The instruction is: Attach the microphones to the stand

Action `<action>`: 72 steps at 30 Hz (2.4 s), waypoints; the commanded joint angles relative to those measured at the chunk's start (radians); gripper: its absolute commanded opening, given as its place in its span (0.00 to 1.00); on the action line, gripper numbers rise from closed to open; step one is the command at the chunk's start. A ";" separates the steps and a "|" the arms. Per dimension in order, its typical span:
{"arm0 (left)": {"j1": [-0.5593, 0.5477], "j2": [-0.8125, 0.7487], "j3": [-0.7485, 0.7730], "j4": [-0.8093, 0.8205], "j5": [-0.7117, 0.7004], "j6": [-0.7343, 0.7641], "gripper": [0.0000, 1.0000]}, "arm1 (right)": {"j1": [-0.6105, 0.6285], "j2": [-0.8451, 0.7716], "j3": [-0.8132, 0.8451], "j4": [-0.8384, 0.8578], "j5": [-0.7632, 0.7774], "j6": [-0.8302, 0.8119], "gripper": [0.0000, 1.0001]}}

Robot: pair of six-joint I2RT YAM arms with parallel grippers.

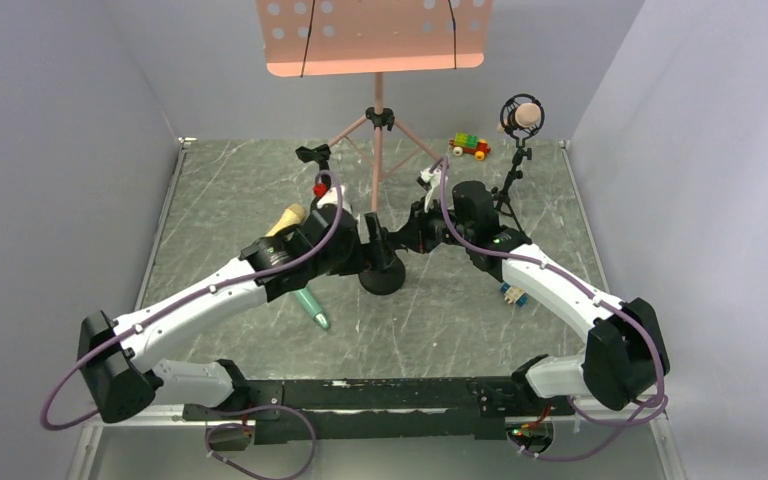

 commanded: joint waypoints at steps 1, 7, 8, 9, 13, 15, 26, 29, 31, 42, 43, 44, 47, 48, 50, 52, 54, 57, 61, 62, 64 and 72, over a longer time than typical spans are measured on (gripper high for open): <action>-0.054 0.059 0.159 -0.022 -0.140 -0.087 0.91 | 0.017 0.027 -0.004 -0.040 0.043 0.034 0.06; -0.063 0.219 0.309 -0.173 -0.214 -0.128 0.69 | 0.019 0.019 -0.008 -0.039 0.045 0.035 0.06; -0.065 0.232 0.319 -0.174 -0.219 -0.124 0.65 | 0.019 0.017 -0.010 -0.037 0.044 0.035 0.06; -0.064 0.242 0.326 -0.169 -0.228 -0.118 0.61 | 0.019 0.016 -0.010 -0.036 0.042 0.035 0.06; -0.062 0.276 0.351 -0.171 -0.246 -0.098 0.56 | 0.019 0.010 -0.012 -0.034 0.040 0.037 0.06; -0.062 0.295 0.367 -0.188 -0.247 -0.093 0.55 | 0.019 0.012 -0.011 -0.036 0.038 0.038 0.06; -0.044 0.367 0.334 -0.161 -0.219 -0.072 0.36 | 0.018 0.011 -0.013 -0.033 0.024 0.037 0.05; -0.027 0.353 0.310 -0.132 -0.227 -0.044 0.22 | 0.019 0.002 -0.023 -0.031 0.022 0.031 0.03; -0.013 0.333 0.285 -0.107 -0.229 -0.013 0.09 | 0.019 -0.002 -0.030 -0.028 0.019 0.023 0.01; 0.105 0.155 0.038 0.140 -0.050 0.273 0.00 | -0.023 0.001 -0.074 -0.003 -0.058 0.017 0.00; 0.122 0.137 0.013 0.177 -0.011 0.293 0.00 | -0.031 0.004 -0.076 0.001 -0.063 0.022 0.00; 0.139 0.124 -0.017 0.216 0.039 0.314 0.00 | -0.037 0.009 -0.078 0.004 -0.071 0.025 0.00; 0.201 0.095 -0.086 0.321 0.190 0.352 0.00 | -0.057 0.022 -0.080 0.011 -0.097 0.035 0.00; 0.218 0.091 -0.102 0.347 0.234 0.364 0.00 | -0.062 0.025 -0.081 0.014 -0.106 0.038 0.00; 0.245 0.090 -0.120 0.383 0.316 0.388 0.00 | -0.073 0.036 -0.084 0.020 -0.122 0.044 0.00; 0.264 0.099 -0.119 0.394 0.371 0.409 0.00 | -0.083 0.050 -0.083 0.025 -0.138 0.048 0.00; 0.277 0.108 -0.120 0.403 0.416 0.424 0.00 | -0.093 0.066 -0.082 0.028 -0.152 0.054 0.00; 0.286 0.114 -0.124 0.409 0.442 0.439 0.00 | -0.100 0.078 -0.078 0.029 -0.161 0.057 0.00; 0.297 0.120 -0.141 0.433 0.473 0.447 0.00 | -0.113 0.094 -0.079 0.032 -0.173 0.065 0.00; 0.299 0.121 -0.147 0.439 0.479 0.449 0.00 | -0.120 0.099 -0.080 0.032 -0.178 0.068 0.00; 0.305 0.126 -0.159 0.454 0.488 0.450 0.00 | -0.130 0.112 -0.079 0.032 -0.189 0.078 0.00; 0.325 0.154 -0.209 0.529 0.537 0.438 0.00 | -0.142 0.148 -0.071 0.032 -0.208 0.090 0.00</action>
